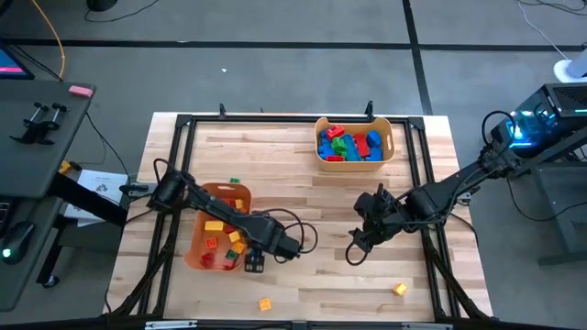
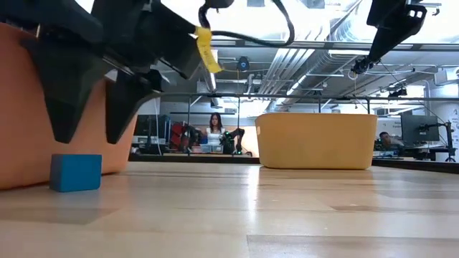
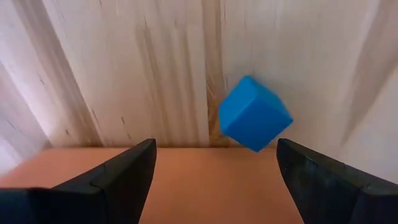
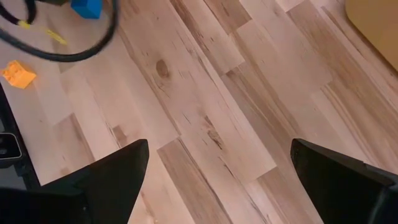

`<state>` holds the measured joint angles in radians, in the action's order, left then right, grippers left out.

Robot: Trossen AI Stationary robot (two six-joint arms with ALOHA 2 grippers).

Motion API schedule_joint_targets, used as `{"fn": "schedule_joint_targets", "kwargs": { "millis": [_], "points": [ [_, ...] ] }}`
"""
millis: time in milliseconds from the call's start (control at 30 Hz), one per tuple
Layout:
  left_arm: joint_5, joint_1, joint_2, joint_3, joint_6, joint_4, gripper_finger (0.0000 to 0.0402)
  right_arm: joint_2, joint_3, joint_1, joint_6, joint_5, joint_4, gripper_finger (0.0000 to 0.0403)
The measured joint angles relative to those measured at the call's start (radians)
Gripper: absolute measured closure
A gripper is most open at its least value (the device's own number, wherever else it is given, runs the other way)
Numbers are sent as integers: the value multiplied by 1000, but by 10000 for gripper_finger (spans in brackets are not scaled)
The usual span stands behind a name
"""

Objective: Sort blocks by size
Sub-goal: Put the blue block into the orange bin

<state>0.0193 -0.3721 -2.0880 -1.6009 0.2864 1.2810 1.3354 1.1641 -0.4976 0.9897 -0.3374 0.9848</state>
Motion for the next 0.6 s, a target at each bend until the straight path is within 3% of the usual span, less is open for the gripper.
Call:
{"fn": "schedule_joint_targets", "kwargs": {
  "millis": [400, 600],
  "points": [
    [153, -11, -4, 0, -111, 4, 82, 0, 0, 0, 5, 1, -1, 13],
    [91, -44, -4, 0, -169, -40, 82, 0, 0, 0, 5, 3, -1, 13]
  ]
}}
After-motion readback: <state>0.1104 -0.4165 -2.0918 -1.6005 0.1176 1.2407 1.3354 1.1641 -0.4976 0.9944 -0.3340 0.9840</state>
